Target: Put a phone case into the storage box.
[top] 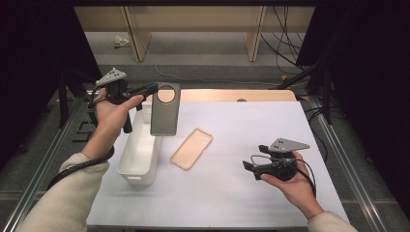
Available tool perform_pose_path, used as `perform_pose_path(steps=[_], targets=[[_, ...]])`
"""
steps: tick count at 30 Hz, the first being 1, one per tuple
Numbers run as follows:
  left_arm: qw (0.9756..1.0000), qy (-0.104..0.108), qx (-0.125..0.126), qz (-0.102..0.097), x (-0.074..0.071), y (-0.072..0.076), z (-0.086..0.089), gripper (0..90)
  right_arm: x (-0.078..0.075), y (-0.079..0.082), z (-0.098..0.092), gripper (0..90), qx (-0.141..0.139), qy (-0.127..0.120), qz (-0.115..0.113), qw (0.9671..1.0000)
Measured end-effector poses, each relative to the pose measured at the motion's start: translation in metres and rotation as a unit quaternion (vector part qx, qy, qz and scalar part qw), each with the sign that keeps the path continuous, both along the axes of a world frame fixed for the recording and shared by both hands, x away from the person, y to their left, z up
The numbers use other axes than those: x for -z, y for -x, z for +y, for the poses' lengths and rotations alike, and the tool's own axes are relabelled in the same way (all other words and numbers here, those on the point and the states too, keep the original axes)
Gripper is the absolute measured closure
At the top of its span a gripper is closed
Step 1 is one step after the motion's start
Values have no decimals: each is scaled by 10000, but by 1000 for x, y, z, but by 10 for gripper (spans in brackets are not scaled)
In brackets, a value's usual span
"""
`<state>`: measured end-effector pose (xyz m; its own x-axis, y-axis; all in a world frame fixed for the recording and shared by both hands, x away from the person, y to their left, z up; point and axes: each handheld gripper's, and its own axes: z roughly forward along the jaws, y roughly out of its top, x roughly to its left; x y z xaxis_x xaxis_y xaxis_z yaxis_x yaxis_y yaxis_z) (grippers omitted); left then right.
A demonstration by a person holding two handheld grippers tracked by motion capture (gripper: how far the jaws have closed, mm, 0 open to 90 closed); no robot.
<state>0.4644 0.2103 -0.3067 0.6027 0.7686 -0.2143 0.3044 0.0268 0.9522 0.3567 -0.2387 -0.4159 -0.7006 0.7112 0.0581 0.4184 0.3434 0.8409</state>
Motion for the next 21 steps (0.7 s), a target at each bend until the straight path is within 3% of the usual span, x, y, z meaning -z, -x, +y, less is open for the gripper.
perform_pose_path(steps=[21], targets=[[9995,68,-302,79,7,-7,25,820,0,0,0,165,6,-6,0,10000]])
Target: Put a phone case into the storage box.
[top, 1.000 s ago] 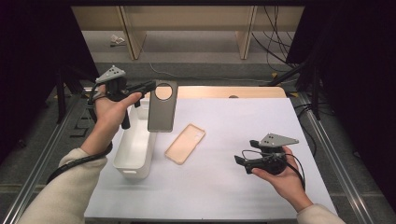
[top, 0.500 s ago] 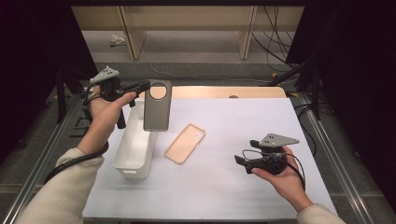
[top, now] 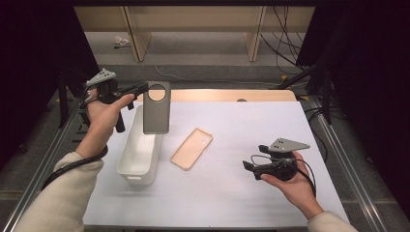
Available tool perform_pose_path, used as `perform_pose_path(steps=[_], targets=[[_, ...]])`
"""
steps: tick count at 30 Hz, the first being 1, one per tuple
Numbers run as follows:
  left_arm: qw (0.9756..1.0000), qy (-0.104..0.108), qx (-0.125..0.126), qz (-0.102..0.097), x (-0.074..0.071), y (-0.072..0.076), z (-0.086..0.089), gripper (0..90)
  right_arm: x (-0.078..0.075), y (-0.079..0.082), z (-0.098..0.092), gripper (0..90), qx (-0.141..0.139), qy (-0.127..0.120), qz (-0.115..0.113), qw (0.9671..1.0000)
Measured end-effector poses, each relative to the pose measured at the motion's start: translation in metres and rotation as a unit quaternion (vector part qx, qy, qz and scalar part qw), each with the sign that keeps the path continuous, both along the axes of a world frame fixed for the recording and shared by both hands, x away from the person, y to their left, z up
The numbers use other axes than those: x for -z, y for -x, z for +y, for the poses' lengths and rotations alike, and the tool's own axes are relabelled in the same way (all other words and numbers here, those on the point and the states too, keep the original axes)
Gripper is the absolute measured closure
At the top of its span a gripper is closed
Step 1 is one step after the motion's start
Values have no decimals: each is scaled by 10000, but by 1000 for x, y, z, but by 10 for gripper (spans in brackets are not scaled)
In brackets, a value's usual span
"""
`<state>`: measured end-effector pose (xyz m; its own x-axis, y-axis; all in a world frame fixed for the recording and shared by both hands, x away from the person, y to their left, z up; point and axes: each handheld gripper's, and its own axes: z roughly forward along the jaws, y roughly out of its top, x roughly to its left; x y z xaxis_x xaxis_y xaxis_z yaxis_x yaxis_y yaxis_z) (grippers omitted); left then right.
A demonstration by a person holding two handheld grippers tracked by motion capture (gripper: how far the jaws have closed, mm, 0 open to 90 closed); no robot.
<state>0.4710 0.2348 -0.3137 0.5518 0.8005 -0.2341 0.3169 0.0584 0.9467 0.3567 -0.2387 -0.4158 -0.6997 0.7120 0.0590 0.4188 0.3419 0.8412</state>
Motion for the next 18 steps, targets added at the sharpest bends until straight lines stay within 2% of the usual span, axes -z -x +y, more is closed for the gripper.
perform_pose_path(steps=[18], targets=[[10000,2,-75,-31,-4,-3,12,821,0,0,0,165,14,-11,4,10000]])
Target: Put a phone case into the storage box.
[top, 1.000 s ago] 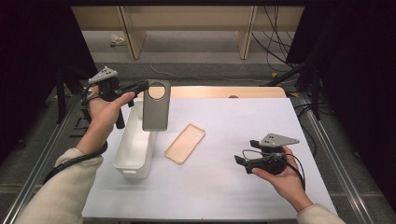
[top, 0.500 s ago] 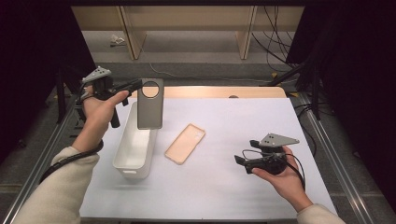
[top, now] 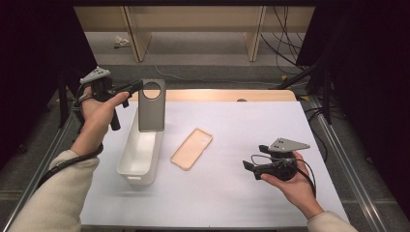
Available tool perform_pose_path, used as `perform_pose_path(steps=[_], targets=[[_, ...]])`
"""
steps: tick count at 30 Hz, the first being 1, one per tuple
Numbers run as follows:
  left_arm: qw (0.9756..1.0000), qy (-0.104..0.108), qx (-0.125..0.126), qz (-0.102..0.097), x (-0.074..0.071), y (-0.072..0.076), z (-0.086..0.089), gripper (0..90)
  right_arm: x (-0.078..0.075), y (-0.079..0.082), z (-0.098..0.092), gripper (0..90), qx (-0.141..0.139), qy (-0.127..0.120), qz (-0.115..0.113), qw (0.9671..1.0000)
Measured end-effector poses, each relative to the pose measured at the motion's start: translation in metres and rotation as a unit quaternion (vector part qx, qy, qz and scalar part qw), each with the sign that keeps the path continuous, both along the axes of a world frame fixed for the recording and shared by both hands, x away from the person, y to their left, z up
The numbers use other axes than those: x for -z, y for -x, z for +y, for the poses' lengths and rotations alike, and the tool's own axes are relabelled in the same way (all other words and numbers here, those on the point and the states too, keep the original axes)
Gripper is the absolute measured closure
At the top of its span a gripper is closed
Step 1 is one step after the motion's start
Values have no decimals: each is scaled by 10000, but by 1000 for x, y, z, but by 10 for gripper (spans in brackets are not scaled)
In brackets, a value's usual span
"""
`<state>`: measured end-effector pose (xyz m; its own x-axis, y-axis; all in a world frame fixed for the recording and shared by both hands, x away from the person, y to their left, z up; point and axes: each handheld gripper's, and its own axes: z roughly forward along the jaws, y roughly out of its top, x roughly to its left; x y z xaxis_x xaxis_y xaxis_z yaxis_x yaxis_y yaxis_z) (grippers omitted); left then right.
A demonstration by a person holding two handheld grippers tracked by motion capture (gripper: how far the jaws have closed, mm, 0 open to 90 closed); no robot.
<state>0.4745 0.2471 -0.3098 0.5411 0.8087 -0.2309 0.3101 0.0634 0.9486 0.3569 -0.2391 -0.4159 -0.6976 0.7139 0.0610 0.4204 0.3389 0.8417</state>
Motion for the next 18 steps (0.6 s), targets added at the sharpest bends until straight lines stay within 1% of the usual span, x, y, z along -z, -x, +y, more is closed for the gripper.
perform_pose_path(steps=[11,18], targets=[[10000,-4,-74,-10,1,-4,6,820,0,0,0,165,8,-2,10,10000],[9999,-11,-99,-34,-1,-7,7,820,0,0,0,165,5,0,12,10000]])
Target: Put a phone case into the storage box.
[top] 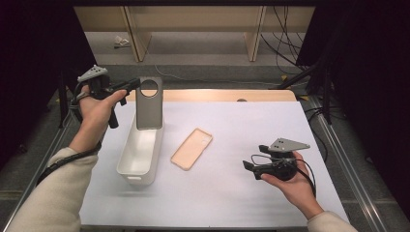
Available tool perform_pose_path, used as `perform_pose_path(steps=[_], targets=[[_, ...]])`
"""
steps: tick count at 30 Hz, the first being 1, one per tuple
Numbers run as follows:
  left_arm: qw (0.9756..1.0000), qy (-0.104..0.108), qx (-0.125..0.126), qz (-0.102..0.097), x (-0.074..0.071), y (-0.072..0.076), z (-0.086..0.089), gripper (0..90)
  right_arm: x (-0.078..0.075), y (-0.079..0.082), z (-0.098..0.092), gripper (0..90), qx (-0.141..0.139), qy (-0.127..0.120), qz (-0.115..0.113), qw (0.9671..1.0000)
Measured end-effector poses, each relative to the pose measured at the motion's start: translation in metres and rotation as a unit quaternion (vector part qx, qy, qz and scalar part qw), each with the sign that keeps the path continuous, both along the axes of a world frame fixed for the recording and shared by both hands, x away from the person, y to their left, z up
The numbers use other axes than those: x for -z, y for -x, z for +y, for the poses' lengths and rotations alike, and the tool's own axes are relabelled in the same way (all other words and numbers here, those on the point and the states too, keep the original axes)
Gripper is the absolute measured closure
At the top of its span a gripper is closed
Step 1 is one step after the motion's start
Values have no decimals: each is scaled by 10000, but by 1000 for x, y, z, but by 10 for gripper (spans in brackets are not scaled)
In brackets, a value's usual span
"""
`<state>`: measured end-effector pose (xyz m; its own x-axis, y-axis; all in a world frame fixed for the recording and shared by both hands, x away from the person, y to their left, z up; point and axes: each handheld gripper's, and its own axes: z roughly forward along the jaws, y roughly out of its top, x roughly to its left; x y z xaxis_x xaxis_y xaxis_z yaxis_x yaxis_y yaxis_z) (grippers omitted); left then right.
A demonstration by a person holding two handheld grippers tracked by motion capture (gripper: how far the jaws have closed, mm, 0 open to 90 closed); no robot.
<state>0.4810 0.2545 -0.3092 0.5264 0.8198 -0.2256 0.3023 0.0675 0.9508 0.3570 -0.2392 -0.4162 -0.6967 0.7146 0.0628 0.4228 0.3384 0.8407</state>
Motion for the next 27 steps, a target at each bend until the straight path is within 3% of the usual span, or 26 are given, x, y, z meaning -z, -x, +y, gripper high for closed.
perform_pose_path(steps=[27], targets=[[10000,-61,-68,-32,1,-12,9,820,0,0,0,165,1,-16,-8,10000]])
